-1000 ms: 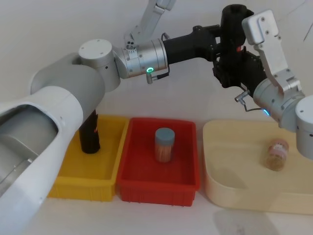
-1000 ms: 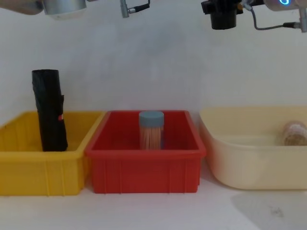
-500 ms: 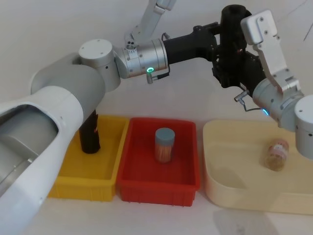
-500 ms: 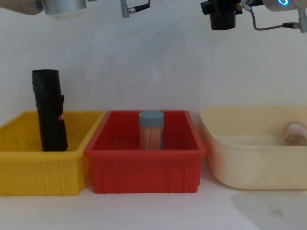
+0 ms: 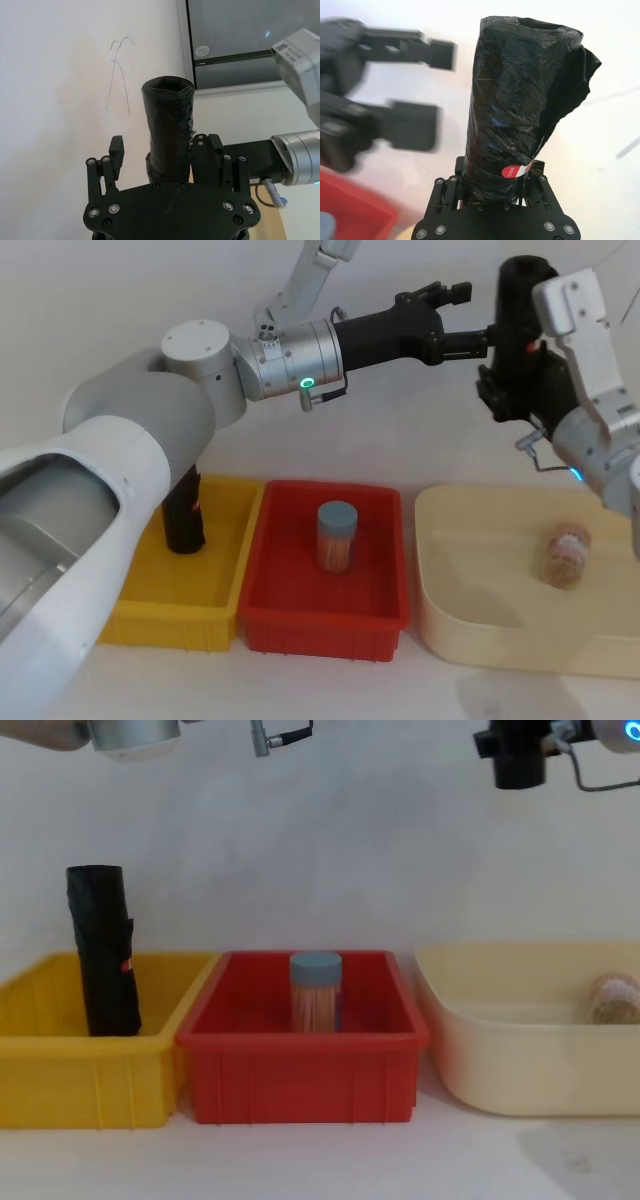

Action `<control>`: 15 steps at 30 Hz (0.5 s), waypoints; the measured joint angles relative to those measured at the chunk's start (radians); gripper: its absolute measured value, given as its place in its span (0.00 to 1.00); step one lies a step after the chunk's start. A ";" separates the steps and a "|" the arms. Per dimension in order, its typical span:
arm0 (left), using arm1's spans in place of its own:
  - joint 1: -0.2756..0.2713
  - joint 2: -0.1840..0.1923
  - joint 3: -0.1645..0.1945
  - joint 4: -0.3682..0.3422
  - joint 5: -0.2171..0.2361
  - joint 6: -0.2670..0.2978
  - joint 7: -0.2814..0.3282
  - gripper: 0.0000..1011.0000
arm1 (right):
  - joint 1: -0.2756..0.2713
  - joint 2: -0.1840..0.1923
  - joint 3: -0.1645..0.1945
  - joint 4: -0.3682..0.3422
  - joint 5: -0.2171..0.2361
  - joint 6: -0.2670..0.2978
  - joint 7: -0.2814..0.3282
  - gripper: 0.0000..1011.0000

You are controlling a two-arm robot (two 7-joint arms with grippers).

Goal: Pick up the garbage bag with the one hand and transfer it to the other hand.

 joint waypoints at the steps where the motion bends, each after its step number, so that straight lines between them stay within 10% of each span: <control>1: 0.000 0.000 0.000 0.000 0.000 0.000 0.000 0.99 | -0.003 0.002 0.003 -0.001 -0.002 0.002 -0.004 0.54; 15: 0.000 0.000 0.000 0.000 0.000 0.000 0.000 0.99 | -0.043 0.039 0.044 -0.007 -0.073 0.035 -0.106 0.68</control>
